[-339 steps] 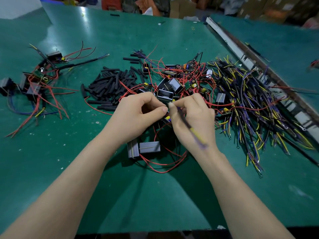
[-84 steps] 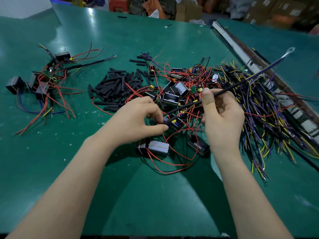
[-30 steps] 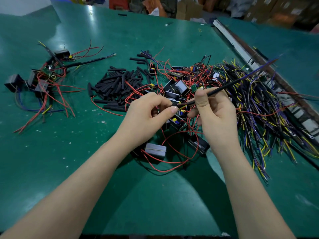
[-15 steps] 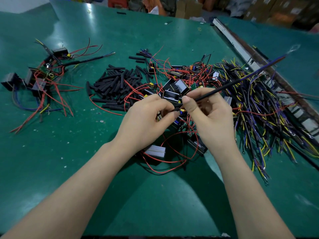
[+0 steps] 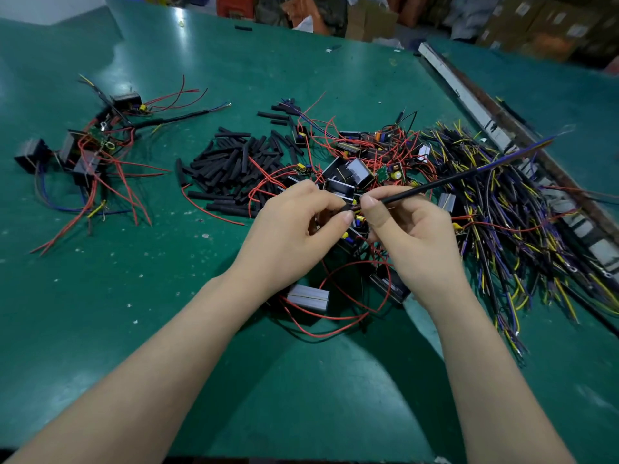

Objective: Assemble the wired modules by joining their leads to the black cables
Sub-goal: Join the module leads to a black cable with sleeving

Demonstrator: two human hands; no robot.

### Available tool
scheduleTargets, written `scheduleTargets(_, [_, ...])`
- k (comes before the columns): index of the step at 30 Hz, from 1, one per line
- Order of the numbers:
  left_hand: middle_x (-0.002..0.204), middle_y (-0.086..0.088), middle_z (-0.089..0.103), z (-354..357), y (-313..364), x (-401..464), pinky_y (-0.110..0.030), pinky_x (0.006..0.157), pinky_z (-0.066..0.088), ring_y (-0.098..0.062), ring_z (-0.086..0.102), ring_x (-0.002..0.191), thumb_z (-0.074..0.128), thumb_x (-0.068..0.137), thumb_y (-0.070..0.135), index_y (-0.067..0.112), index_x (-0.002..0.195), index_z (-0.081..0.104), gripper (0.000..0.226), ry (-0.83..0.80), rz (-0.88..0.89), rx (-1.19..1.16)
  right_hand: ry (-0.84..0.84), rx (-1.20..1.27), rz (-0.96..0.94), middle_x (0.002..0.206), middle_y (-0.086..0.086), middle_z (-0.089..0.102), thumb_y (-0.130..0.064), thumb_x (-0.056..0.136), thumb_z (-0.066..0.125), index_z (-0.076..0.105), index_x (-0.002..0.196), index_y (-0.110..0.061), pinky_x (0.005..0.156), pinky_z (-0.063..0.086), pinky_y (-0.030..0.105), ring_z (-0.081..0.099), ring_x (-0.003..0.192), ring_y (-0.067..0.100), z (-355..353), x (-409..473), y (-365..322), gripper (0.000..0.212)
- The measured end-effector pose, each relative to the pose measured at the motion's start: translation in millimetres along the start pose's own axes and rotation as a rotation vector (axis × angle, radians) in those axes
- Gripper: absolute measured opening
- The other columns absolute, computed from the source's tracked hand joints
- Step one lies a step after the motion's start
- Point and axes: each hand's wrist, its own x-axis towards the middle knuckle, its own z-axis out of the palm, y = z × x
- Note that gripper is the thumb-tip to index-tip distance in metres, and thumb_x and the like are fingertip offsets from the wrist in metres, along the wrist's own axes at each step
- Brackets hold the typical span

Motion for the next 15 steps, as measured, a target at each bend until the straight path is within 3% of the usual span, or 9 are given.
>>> scheduleTargets(5, [0.077, 0.001, 0.051, 0, 1, 1, -0.029, 0.067, 0.041, -0.013, 0.047, 0.069, 0.068, 0.086, 0.023, 0.012, 0.086, 0.070, 0.011, -0.011, 0.037, 0.036, -0.006, -0.095, -0.050, 0.086, -0.003, 0.065, -0.015, 0.089, 0.067, 0.065, 0.081, -0.032, 0.074, 0.044, 0.025, 0.058, 0.076, 0.011, -2, 1, 5, 0.019])
scheduleTargets(10, [0.079, 0.000, 0.052, 0, 1, 1, -0.039, 0.070, 0.045, -0.018, 0.050, 0.076, 0.071, 0.083, 0.029, 0.012, 0.088, 0.069, 0.018, -0.050, 0.045, 0.086, 0.033, -0.271, -0.192, 0.086, -0.009, 0.063, -0.021, 0.089, 0.067, 0.059, 0.084, -0.040, 0.070, 0.045, 0.020, 0.057, 0.074, 0.007, -2, 1, 8, 0.022])
scheduleTargets(15, [0.080, 0.004, 0.053, 0, 0, 0, -0.042, 0.073, 0.047, -0.019, 0.054, 0.081, 0.072, 0.079, 0.039, 0.015, 0.090, 0.072, 0.027, -0.077, -0.011, 0.114, 0.032, -0.294, -0.192, 0.086, -0.017, 0.060, -0.019, 0.088, 0.069, 0.059, 0.084, -0.041, 0.067, 0.043, 0.021, 0.053, 0.070, 0.002, -1, 2, 13, 0.024])
